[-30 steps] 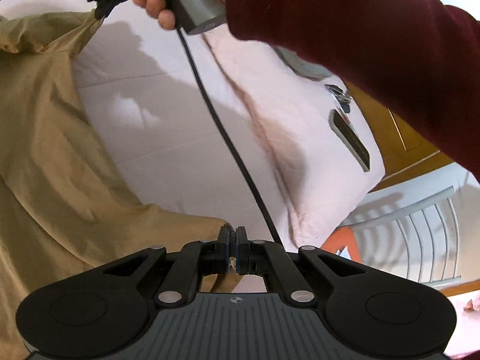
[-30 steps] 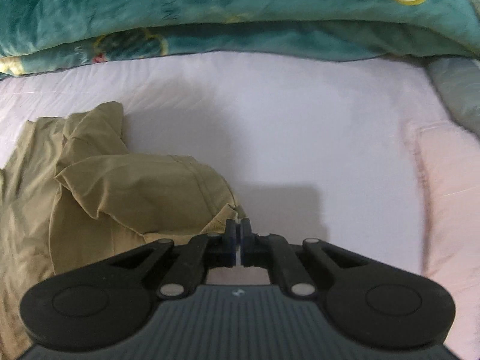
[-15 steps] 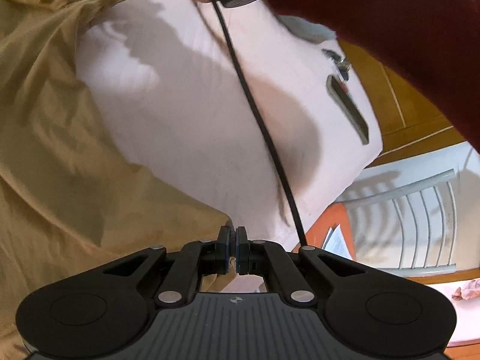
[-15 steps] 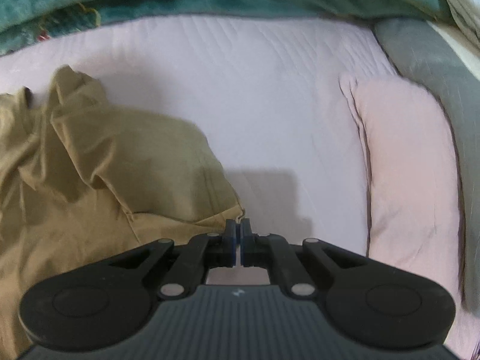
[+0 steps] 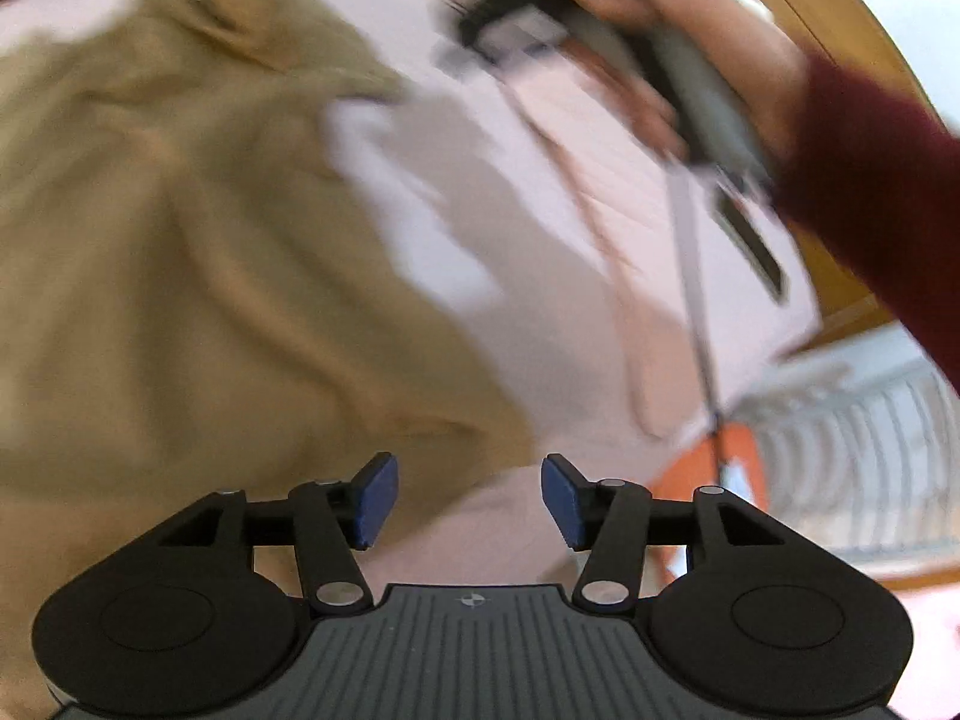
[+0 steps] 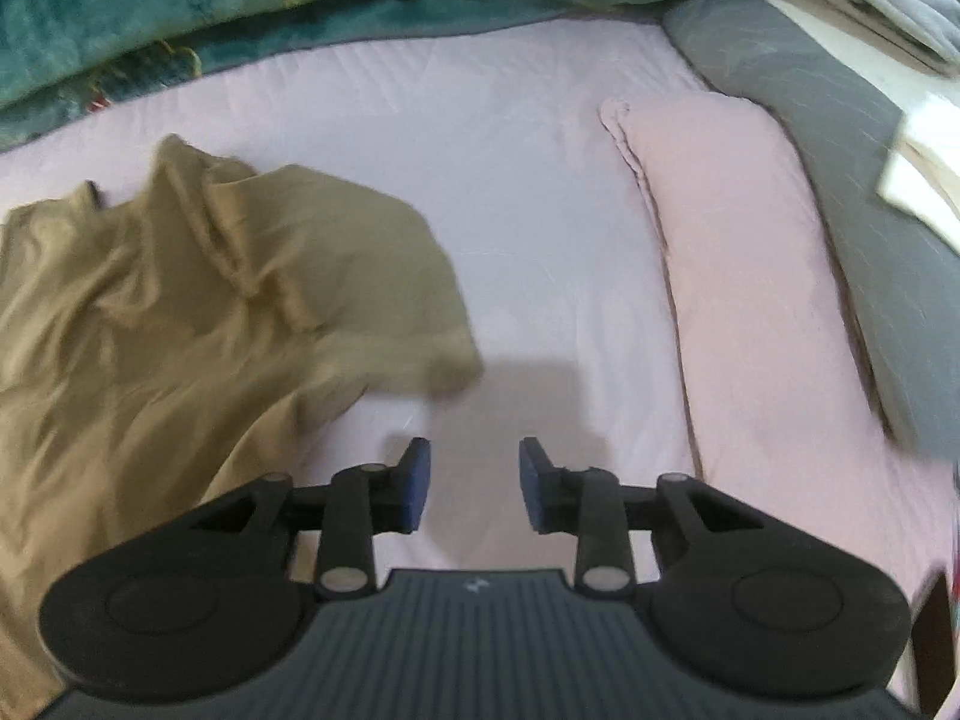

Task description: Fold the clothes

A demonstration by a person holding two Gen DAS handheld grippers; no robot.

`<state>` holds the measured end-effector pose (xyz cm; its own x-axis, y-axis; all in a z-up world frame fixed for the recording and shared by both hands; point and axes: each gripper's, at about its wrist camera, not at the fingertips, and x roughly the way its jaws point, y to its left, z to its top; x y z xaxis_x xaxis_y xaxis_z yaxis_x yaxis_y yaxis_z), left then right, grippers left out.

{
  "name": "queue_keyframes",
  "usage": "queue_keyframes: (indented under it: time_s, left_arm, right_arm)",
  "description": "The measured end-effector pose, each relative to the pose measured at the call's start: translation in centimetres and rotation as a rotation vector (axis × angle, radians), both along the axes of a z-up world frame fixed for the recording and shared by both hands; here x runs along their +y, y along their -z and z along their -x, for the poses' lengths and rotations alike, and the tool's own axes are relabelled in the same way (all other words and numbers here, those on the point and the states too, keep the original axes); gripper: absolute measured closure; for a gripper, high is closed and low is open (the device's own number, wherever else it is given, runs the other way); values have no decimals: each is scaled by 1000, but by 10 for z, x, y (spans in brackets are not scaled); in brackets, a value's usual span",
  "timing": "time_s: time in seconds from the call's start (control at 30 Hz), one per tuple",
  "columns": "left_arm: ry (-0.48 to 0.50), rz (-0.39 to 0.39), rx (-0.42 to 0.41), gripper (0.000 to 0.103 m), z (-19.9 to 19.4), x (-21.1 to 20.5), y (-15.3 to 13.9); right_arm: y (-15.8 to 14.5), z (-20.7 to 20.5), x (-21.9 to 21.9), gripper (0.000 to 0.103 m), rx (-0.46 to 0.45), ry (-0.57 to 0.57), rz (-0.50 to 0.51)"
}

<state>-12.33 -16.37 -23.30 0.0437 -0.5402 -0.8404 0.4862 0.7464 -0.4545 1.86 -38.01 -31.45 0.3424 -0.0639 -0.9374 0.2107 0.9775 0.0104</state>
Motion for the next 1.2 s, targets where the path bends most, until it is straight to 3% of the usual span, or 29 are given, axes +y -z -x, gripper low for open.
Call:
queue_keyframes:
  time_s: [0.07,0.2,0.3,0.4,0.57,0.7,0.8,0.93,1.07,1.2]
  left_arm:
    - [-95,-74,-41,49,0,43,-9]
    - [-298,-219,-80,49,11,143,-16]
    - [-369,-310,-76,49,32,200,-1]
    - [-437,-352,-42,49,48,242,27]
    - [-471,-357,-15,49,63,262,70]
    - [-541,-380,7,49,69,270,97]
    - [-541,-353,21,49,63,269,114]
    - [-507,-345,4,49,57,257,130]
    - [-495,-343,-17,42,52,247,138]
    - [-479,-348,-48,46,46,240,138]
  right_arm:
    - [-8,25,13,58,-25,14,-1]
    - [-12,77,47,55,-34,50,-27]
    - [1,118,78,55,9,74,-39]
    - [20,157,100,55,53,118,-27]
    - [40,195,118,55,88,164,39]
    - [50,199,117,55,90,166,66]
    - [59,199,112,55,91,166,77]
    - [68,207,104,55,92,170,82]
    - [78,209,95,55,101,154,80]
    - [97,210,90,55,135,138,14]
